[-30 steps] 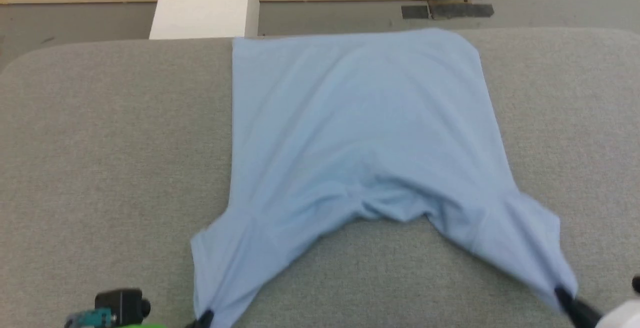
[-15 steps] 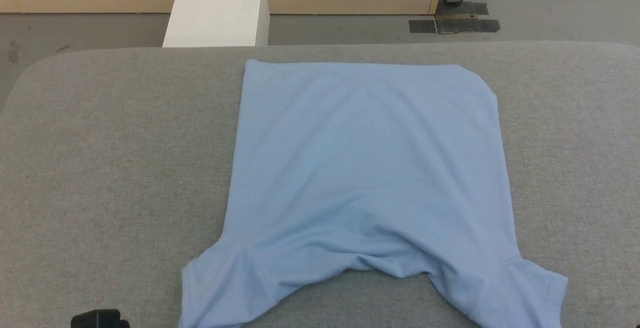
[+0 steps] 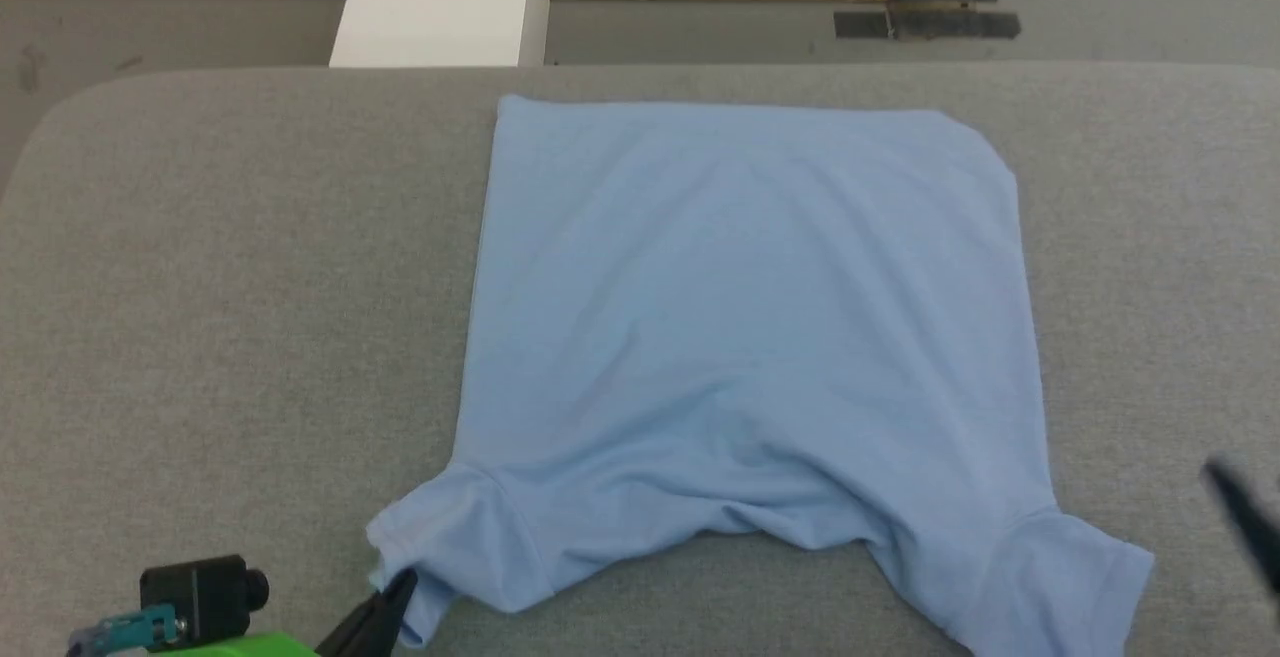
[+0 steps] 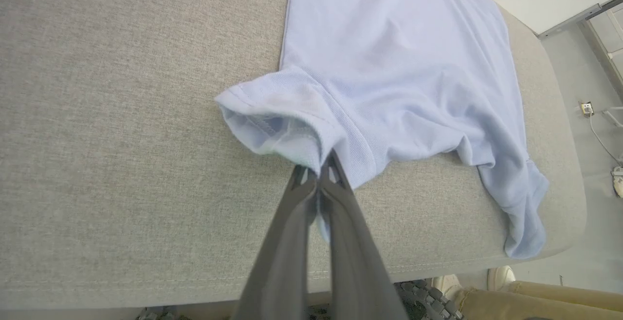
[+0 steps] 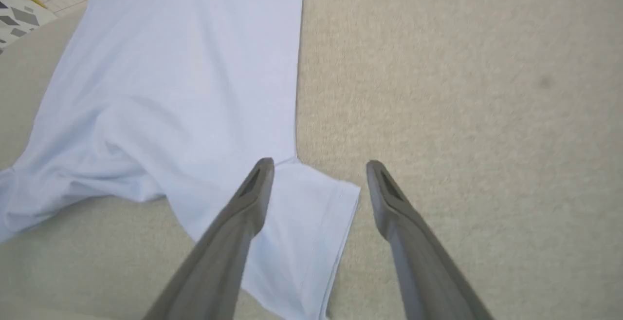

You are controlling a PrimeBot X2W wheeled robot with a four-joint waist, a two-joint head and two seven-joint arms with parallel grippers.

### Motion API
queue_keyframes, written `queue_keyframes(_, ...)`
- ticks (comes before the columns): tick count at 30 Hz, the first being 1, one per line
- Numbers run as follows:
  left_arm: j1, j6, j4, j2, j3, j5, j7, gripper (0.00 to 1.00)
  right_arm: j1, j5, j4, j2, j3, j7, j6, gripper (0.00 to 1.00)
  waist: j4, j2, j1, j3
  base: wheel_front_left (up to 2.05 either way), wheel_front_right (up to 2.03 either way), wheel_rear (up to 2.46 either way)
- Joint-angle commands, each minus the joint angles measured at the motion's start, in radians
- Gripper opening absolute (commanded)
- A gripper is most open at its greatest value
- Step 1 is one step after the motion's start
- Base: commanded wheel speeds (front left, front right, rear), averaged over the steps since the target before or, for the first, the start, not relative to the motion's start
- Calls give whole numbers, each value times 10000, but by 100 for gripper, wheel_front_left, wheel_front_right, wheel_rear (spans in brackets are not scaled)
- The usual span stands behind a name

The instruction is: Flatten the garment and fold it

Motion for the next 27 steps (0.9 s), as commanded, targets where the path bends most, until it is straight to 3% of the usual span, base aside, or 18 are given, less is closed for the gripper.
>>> queue_keyframes(1,-301,-49,-142,6,-3,174,-90,0,-958,-277,-222,-231,-230,-57,-13,100,132,0,1,485,0,0,0)
queue_keyframes(6,-793,-94,-506,-115,-133,410,-195,0,-3921,-868,228,-837,-178,-20,-13,100,376,0,1,1541,0,0,0)
queue_keyframes(15,-2084,-394,-614,-313,-575,846,-156,0,-8514,-1699,3197,-2095,1018,557,-13,100,1165,0,1,3392,0,0,0)
queue_keyframes(21,-2769,-641,-390,-599,-1014,1023,-142,0,-9994,-2224,4876,-2333,1348,877,-13,100,1787,0,1,4088,0,0,0)
queue_keyframes(27,-3359,-963,71,-932,-1435,1036,-127,0,-10393,-2587,5873,-2533,1392,1002,-13,100,2369,0,1,4521,0,0,0)
